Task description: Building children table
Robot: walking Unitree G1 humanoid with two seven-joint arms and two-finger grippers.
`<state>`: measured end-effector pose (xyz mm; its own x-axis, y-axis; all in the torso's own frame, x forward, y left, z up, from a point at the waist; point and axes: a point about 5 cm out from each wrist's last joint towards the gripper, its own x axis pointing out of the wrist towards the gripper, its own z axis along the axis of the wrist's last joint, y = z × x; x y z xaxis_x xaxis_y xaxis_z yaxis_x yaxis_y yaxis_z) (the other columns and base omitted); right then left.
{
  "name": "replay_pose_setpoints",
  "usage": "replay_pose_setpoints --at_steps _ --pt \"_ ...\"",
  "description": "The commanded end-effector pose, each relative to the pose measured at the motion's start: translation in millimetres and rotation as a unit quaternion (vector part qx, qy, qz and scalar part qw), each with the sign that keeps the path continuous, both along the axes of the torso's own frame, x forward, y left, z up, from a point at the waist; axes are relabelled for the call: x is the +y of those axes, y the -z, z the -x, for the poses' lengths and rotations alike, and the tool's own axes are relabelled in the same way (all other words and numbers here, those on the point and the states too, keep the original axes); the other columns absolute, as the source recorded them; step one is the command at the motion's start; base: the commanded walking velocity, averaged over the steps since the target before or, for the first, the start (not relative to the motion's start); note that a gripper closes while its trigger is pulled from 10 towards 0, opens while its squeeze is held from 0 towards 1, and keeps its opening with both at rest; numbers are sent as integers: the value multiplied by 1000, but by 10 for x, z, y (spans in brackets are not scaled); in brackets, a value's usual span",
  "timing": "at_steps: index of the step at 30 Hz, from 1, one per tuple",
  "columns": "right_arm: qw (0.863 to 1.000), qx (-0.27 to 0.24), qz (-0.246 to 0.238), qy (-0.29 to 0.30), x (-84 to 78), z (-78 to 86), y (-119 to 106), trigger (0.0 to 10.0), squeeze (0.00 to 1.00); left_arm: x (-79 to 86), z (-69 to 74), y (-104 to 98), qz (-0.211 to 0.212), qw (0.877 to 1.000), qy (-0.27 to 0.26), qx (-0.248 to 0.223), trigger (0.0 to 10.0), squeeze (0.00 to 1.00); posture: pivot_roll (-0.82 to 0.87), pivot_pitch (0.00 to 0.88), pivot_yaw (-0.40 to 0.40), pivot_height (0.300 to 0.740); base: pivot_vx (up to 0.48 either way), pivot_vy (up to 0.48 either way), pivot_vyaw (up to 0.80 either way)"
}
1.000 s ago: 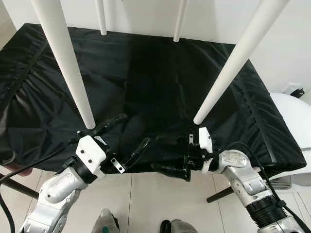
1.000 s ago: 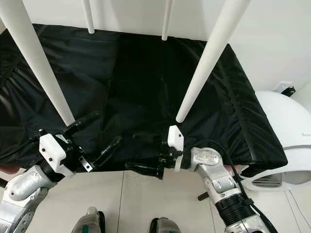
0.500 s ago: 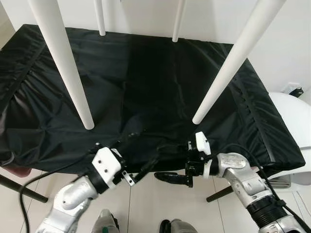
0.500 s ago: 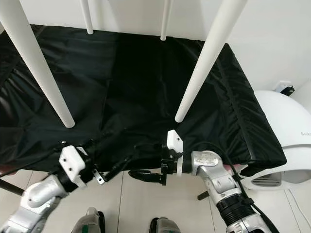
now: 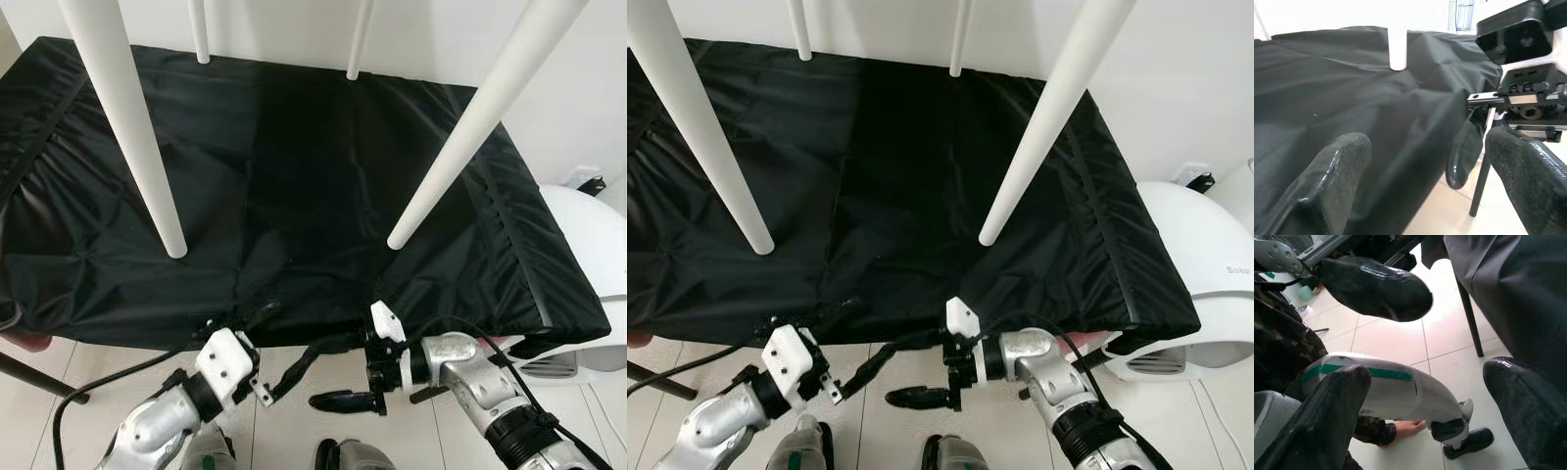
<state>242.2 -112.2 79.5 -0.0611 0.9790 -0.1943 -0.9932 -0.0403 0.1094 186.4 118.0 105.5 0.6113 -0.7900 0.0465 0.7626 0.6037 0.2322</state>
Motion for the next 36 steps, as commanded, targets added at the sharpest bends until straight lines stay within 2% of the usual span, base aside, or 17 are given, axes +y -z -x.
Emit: replay_pose_setpoints --at_steps 1,3,5,7,8,15,20,23,26,28,29,31,32,33,34,35,36 --pt "999 18 42 -16 -97 49 149 10000 0 52 158 217 -40 998 39 39 10000 0 157 213 -95 740 0 0 0" --pt "998 19 49 -18 -116 53 178 10000 0 64 173 247 -49 997 41 44 10000 0 160 216 -93 740 0 0 0" --pt "997 27 67 -13 -164 41 250 10000 0 96 208 347 -60 995 42 74 10000 0 165 216 -95 740 0 0 0" --pt "996 39 83 -7 -209 32 322 10000 0 150 210 452 -91 993 30 69 10000 0 165 216 -95 740 0 0 0" --pt "996 39 83 -7 -209 32 322 10000 0 150 210 452 -91 993 30 69 10000 0 165 216 -95 740 0 0 0" --pt "989 68 121 56 -356 -17 528 10000 0 315 186 839 -129 984 -26 124 10000 0 164 226 -97 740 0 0 0" --pt "976 87 154 127 -506 -63 684 10000 0 419 72 1040 -133 975 -91 156 10000 0 156 239 -78 740 0 0 0" --pt "971 90 164 148 -550 -77 716 10000 0 447 25 1079 -139 972 -110 156 10000 0 155 237 -71 740 0 0 0" --pt "951 95 191 226 -666 -125 800 10000 0 544 -98 1212 -158 959 -164 169 10000 0 142 234 -56 740 0 0 0" --pt "951 95 191 226 -666 -125 800 10000 0 544 -98 1212 -158 959 -164 169 10000 0 142 234 -56 740 0 0 0" --pt "939 93 199 264 -700 -145 831 10000 0 588 -145 1258 -162 952 -190 176 10000 0 142 234 -55 740 0 0 0" --pt "939 93 199 264 -700 -145 831 10000 0 588 -145 1258 -162 952 -190 176 10000 0 142 234 -55 740 0 0 0" --pt "926 93 204 303 -734 -166 856 10000 0 633 -198 1298 -165 944 -219 185 10000 0 137 232 -51 740 0 0 0" --pt "906 100 214 350 -785 -150 919 10000 0 694 -244 1351 -168 931 -257 200 10000 0 126 223 -46 740 0 0 0" --pt "906 100 214 350 -785 -150 919 10000 0 694 -244 1351 -168 931 -257 200 10000 0 126 223 -46 740 0 0 0" --pt "889 104 224 385 -825 -123 972 10000 0 737 -266 1394 -169 919 -284 214 10000 0 126 223 -46 740 0 0 0" --pt "854 109 246 444 -899 -53 1075 10000 0 810 -253 1483 -172 897 -323 249 10000 0 125 215 -46 740 0 0 0"
